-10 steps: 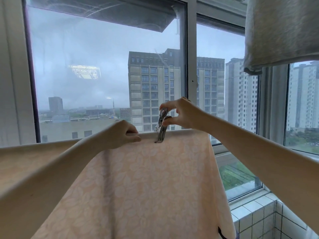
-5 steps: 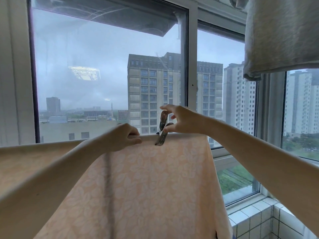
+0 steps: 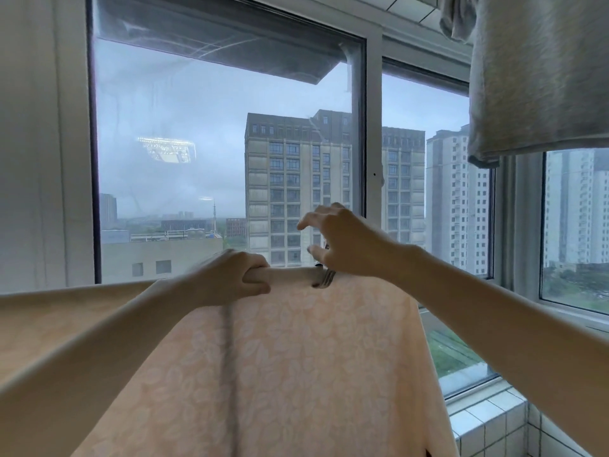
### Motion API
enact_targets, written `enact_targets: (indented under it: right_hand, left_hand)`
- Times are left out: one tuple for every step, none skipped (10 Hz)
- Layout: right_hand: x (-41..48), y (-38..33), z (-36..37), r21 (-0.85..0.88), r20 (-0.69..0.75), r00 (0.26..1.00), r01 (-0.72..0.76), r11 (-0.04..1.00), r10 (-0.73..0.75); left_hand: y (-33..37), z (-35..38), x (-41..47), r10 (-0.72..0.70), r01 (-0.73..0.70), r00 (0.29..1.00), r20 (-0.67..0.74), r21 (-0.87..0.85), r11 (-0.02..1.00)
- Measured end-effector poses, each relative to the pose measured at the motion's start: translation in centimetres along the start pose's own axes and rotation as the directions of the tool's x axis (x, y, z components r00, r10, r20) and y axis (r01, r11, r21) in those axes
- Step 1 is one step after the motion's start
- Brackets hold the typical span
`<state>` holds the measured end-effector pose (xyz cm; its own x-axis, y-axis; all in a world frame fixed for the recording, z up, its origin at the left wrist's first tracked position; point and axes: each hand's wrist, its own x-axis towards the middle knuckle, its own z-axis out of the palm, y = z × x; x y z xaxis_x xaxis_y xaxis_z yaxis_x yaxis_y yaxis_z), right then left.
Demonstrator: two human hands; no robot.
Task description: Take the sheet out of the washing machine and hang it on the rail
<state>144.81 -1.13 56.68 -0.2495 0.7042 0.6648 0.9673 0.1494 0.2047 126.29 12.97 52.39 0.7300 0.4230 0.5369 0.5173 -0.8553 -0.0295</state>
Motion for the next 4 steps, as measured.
enact_targets:
  right_hand:
    - [0.1, -2.3, 1.4, -0.027, 0.022, 0.999, 0.035, 0.999, -0.035]
    - [0.1, -4.2, 3.2, -0.039, 0.071, 0.997, 0.041, 0.998, -0.039]
    - [-0.3, -5.8, 4.8, -0.044, 0.114, 0.993, 0.03, 0.999, -0.025]
    - [-1.2, -7.4, 5.5, -0.062, 0.101, 0.995, 0.014, 0.998, -0.008]
  left_hand:
    - [-0.8, -0.7, -1.9, 0.004, 0.001, 0.999, -0.034, 0.133, 0.991]
    - [-1.5, -0.8, -4.0, 0.031, 0.004, 0.99, -0.137, 0.249, 0.969]
    - [-1.9, -0.9, -6.4, -0.005, 0.062, 0.976, -0.217, 0.254, 0.965]
    - [-3.1, -1.2, -9.5, -0.025, 0.108, 0.968, -0.25, 0.325, 0.94]
